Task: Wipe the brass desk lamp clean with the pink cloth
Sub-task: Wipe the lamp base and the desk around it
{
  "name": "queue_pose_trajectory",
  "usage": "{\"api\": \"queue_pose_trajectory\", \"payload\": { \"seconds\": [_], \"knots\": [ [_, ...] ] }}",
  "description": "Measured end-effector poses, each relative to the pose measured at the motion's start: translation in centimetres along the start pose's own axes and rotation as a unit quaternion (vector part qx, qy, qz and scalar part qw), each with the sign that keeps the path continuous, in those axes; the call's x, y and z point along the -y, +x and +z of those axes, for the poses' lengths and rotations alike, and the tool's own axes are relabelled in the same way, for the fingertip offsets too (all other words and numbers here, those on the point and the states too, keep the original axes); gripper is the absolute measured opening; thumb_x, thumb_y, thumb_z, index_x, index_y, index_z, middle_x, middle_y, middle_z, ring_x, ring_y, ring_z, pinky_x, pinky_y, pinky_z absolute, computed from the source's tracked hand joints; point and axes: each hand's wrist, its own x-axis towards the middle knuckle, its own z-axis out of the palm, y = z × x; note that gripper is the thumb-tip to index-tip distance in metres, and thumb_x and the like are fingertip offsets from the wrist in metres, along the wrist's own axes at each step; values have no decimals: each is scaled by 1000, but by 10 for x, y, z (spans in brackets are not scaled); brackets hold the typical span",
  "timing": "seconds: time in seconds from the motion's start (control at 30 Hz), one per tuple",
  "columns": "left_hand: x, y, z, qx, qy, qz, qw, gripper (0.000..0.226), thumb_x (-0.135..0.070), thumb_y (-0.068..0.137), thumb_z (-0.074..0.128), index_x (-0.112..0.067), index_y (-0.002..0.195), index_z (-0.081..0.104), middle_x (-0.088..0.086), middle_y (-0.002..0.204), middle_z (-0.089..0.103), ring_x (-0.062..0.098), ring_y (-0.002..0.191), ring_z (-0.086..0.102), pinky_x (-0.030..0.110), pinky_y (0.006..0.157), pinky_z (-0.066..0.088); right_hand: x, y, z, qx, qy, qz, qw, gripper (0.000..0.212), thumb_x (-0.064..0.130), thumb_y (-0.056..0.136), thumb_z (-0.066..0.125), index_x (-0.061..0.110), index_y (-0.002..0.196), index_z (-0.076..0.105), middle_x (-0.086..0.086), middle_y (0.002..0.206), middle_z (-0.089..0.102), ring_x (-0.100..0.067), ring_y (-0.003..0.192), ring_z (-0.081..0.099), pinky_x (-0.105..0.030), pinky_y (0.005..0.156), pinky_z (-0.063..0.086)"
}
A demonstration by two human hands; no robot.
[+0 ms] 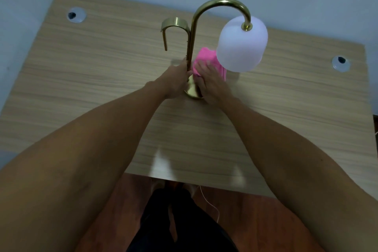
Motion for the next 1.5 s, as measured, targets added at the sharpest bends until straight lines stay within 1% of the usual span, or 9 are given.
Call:
{"api": "queue_pose_trajectory", "payload": {
  "seconds": [0.17, 0.37, 0.67, 0.77, 0.87, 1.0, 1.23, 1.37, 1.5],
  "knots": [
    [4, 3, 2, 1, 3, 10, 1000, 31, -14, 104, 44, -7, 134, 49, 18, 110, 68, 32, 100, 66, 35, 82, 51, -9, 4, 11, 4, 22, -35, 999, 55, 39, 113, 22, 22, 163, 36, -6, 173, 26, -26, 163, 12, -37, 128, -3],
    [9, 4, 3, 11, -9, -5, 1000, 17, -14, 103, 45, -12, 119, 51, 16, 103, 66, 31, 96, 66, 49, 88, 56, 20, -30, 46, -145, 103, 130, 975, 55, 24, 112, 25, 5, 163, 26, -16, 173, 16, -27, 160, -1, -41, 131, -5],
    [15, 13, 4, 24, 17, 18, 999, 28, -17, 104, 43, -8, 130, 48, 17, 113, 65, 34, 103, 66, 32, 82, 51, 120, -38, 115, -275, 146, 276, 909, 62, 9, 109, 44, -2, 164, 17, -25, 173, 5, -42, 157, -14, -54, 127, -10],
    [17, 14, 4, 21, 39, 16, 999, 38, -18, 105, 40, -4, 139, 44, 20, 121, 61, 35, 110, 63, 26, 78, 39, 123, -45, 124, -267, 57, 237, 932, 61, 12, 109, 44, -5, 163, 20, -30, 170, 14, -46, 156, -6, -65, 128, 11],
    [19, 16, 2, 35, 17, 50, 998, 24, -11, 104, 39, -6, 125, 49, 12, 102, 63, 28, 94, 66, 25, 72, 43, 117, -54, 120, -205, 0, 166, 964, 59, 24, 111, 37, 4, 165, 23, -19, 173, 17, -41, 161, 4, -61, 130, 13],
    [18, 16, -1, 22, 43, 60, 997, 31, -12, 105, 37, 4, 128, 51, 18, 110, 65, 33, 102, 66, 26, 78, 45, 81, -46, 99, -180, -68, 81, 978, 50, 30, 109, 41, 9, 153, 52, -16, 164, 44, -39, 156, 32, -64, 125, 23],
    [18, 17, -8, 58, 122, 127, 983, 30, -12, 103, 47, 5, 127, 55, 19, 121, 59, 27, 102, 60, 25, 83, 42, 18, -83, 62, -123, -152, -79, 978, 51, 33, 109, 48, 16, 156, 49, -15, 170, 32, -34, 161, 17, -45, 133, 0],
    [16, 18, -10, 64, 60, 97, 991, 20, -5, 101, 48, -5, 121, 51, 10, 100, 61, 27, 93, 63, 28, 69, 46, -2, -103, 39, -106, -141, -69, 982, 46, 28, 109, 45, 9, 149, 57, -16, 162, 46, -35, 153, 38, -52, 128, 27],
    [14, 16, -11, 65, 19, 87, 994, 12, -5, 102, 45, -9, 113, 49, 3, 88, 57, 22, 83, 57, 24, 65, 44, -12, -98, 11, -154, -39, 80, 984, 49, 28, 108, 39, 8, 150, 52, -11, 162, 45, -37, 132, 57, -51, 94, 58]
  ]
}}
